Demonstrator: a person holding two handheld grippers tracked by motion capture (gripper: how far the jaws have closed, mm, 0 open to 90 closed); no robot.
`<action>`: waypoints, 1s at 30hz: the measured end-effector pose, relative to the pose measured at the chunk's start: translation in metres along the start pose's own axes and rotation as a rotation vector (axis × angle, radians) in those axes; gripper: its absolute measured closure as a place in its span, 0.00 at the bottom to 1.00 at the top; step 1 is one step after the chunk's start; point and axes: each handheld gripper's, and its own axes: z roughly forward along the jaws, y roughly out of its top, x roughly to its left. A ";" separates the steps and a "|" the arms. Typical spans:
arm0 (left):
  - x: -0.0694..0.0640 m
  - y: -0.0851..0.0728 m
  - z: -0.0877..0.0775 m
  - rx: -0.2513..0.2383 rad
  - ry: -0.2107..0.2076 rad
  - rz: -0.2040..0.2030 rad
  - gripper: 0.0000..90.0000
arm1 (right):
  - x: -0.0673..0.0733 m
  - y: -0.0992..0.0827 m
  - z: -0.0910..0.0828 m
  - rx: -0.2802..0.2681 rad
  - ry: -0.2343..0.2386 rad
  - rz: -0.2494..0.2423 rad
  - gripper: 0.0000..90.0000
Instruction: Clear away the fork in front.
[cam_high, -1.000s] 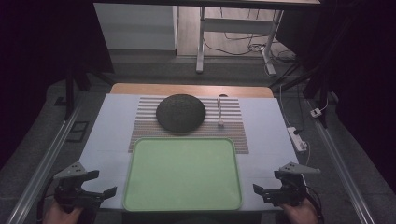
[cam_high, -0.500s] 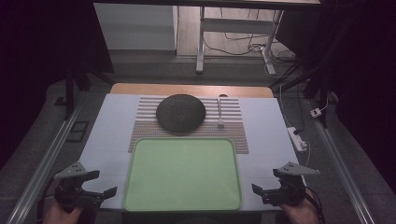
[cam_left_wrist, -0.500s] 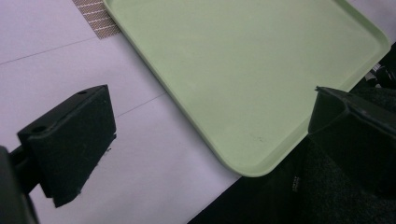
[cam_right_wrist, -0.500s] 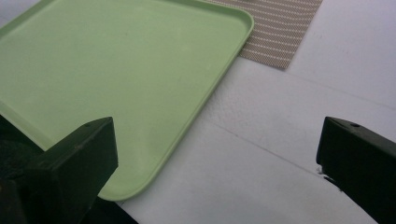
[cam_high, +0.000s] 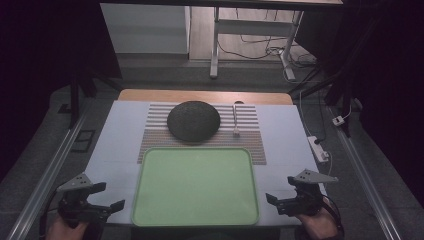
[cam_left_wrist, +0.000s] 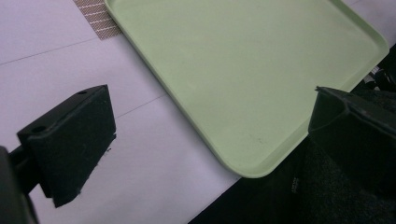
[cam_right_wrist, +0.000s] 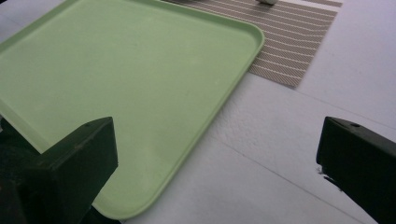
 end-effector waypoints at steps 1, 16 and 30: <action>0.000 0.000 0.000 0.000 0.000 0.000 0.01 | 0.000 0.001 0.001 0.001 0.002 0.002 0.00; 0.000 0.000 0.000 0.002 0.002 -0.001 0.01 | 0.003 0.018 0.023 0.009 0.025 -0.037 0.00; 0.000 0.000 0.000 0.004 0.007 0.001 0.01 | 0.002 0.031 0.052 0.063 0.039 -0.078 0.00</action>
